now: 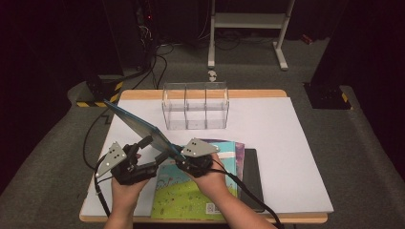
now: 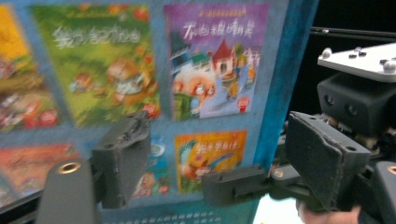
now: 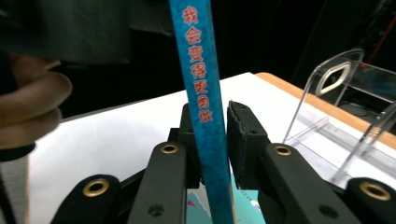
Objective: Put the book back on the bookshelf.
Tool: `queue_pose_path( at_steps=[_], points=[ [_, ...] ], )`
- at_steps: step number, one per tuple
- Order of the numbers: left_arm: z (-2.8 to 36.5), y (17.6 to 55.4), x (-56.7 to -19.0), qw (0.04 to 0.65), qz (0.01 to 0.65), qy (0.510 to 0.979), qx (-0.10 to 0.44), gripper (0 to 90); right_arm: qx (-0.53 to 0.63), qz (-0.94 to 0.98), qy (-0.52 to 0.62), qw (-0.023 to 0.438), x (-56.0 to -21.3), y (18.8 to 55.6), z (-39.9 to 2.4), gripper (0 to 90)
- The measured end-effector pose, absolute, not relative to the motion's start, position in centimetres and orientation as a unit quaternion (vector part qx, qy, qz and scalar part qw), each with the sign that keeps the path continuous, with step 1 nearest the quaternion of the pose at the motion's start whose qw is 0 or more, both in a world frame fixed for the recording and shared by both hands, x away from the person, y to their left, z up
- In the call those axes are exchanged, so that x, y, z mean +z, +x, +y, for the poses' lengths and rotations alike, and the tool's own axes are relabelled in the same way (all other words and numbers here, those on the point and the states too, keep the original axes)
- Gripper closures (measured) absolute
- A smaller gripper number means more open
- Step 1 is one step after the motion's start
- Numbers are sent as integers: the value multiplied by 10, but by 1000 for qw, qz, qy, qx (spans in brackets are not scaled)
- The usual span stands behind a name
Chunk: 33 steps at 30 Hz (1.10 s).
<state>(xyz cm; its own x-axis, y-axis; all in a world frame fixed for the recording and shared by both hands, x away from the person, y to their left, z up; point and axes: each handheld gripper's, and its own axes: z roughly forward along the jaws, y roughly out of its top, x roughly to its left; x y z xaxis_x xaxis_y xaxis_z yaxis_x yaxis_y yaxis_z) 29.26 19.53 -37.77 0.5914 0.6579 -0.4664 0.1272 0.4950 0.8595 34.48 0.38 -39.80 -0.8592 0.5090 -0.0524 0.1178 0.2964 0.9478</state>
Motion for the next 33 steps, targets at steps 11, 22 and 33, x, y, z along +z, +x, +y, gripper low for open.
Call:
queue_pose_path(
  at_steps=[11,22,33],
  points=[
    [196,292,-377,756,417,472,178,220,547,796,210,152,-401,346,-1,687],
    [195,289,-375,757,428,463,173,164,532,811,208,130,-403,338,-9,663],
    [196,288,-375,751,439,456,191,152,535,818,180,111,-405,324,4,661]
  ],
)
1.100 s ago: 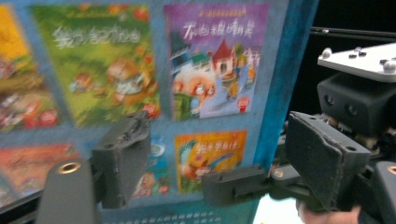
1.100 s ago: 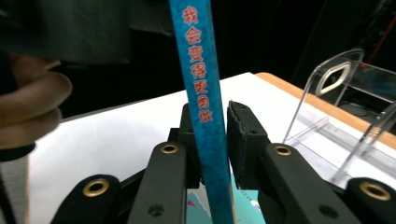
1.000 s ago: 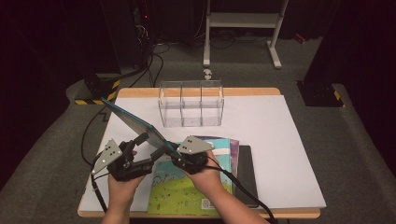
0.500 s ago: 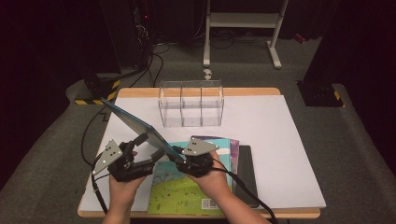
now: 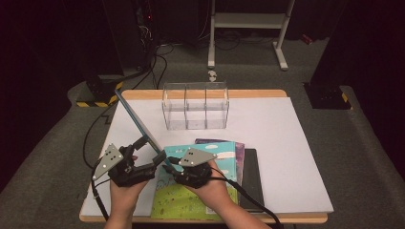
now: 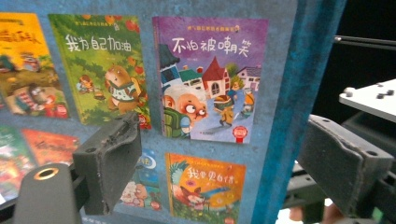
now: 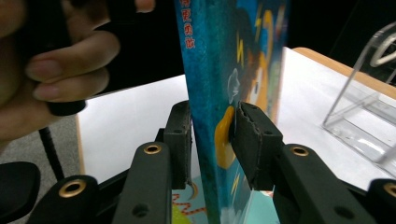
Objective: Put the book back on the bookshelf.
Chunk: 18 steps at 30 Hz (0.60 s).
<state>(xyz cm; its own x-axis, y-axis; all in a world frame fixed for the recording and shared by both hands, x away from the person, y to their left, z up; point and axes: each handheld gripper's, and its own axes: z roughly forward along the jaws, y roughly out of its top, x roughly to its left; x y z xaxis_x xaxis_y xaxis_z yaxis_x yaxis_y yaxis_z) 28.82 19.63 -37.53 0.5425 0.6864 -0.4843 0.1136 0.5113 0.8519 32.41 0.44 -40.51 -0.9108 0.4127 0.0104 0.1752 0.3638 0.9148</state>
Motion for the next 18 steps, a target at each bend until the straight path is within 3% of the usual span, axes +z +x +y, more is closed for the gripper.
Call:
queue_pose_path(
  at_steps=[15,18],
  points=[
    [197,289,-376,728,459,453,231,199,537,822,165,94,-407,316,13,651],
    [197,289,-376,725,459,457,233,202,539,820,164,97,-405,315,10,600]
  ],
)
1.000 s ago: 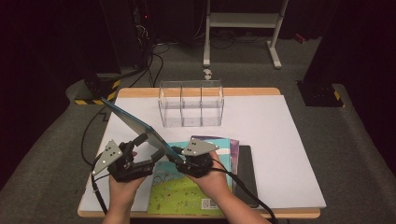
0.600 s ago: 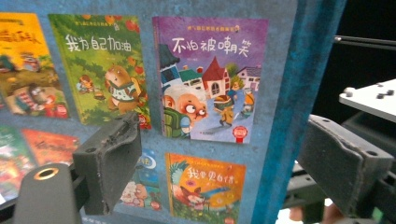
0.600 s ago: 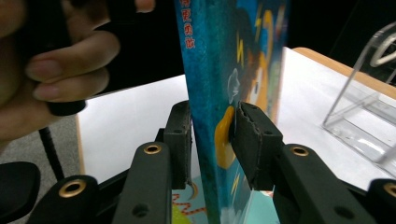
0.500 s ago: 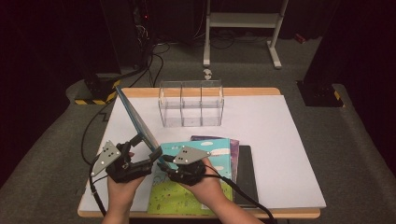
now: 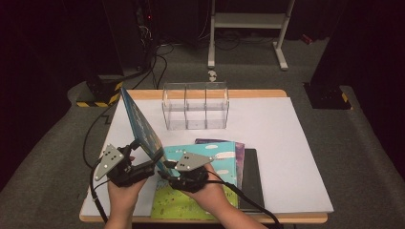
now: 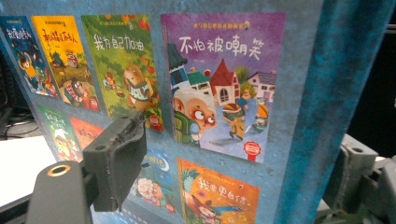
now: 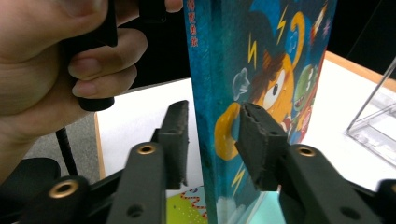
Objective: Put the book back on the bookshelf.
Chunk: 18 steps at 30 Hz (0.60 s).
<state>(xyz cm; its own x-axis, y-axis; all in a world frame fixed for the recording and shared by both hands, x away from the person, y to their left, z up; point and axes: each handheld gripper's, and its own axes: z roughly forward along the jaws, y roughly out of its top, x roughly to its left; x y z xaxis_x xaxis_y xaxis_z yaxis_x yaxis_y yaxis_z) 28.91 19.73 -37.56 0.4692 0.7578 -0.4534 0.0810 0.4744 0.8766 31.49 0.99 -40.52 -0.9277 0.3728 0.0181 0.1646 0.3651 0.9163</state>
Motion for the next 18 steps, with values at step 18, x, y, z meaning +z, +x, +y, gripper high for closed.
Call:
queue_pose_path(
  at_steps=[18],
  points=[
    [211,291,-373,716,471,459,232,261,511,766,319,226,-417,344,-137,501]
  ],
)
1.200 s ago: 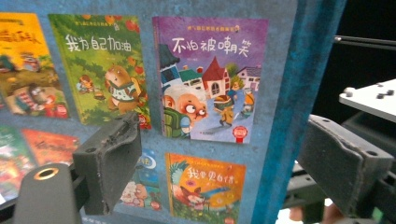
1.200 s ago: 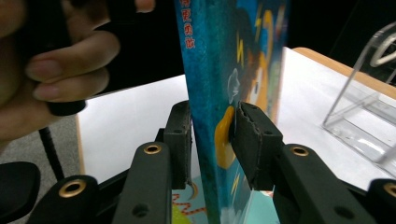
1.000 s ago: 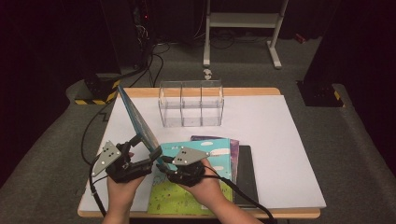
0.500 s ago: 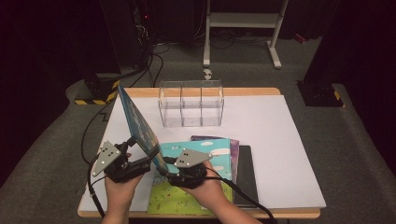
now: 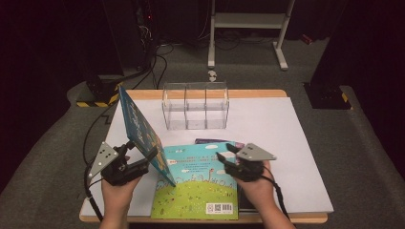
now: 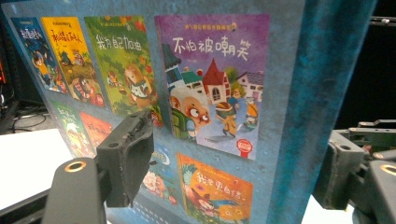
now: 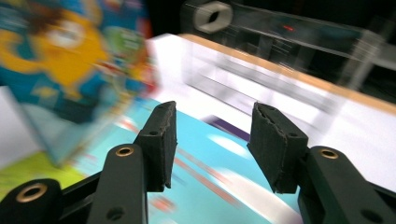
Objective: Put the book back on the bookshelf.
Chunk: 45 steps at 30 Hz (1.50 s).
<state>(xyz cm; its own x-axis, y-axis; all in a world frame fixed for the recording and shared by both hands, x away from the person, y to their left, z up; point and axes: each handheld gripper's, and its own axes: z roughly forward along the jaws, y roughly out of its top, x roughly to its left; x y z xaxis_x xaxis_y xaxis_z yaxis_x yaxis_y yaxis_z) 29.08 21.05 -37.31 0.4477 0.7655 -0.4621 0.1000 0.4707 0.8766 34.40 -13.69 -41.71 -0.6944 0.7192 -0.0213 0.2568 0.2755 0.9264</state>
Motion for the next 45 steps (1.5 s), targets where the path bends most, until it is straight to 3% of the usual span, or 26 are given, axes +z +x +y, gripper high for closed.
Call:
queue_pose_path(
  at_steps=[5,9,29,39,45],
  points=[
    [215,292,-373,712,475,462,233,264,482,746,369,275,-436,349,-187,466],
    [215,291,-372,710,474,464,235,289,476,728,402,287,-452,347,-211,468],
    [220,288,-368,689,469,490,257,401,474,720,424,277,-464,345,-224,476],
    [225,284,-365,689,468,481,273,570,477,720,423,276,-464,344,-222,478],
    [235,282,-363,679,483,456,312,747,480,718,424,273,-463,343,-223,479]
  ],
)
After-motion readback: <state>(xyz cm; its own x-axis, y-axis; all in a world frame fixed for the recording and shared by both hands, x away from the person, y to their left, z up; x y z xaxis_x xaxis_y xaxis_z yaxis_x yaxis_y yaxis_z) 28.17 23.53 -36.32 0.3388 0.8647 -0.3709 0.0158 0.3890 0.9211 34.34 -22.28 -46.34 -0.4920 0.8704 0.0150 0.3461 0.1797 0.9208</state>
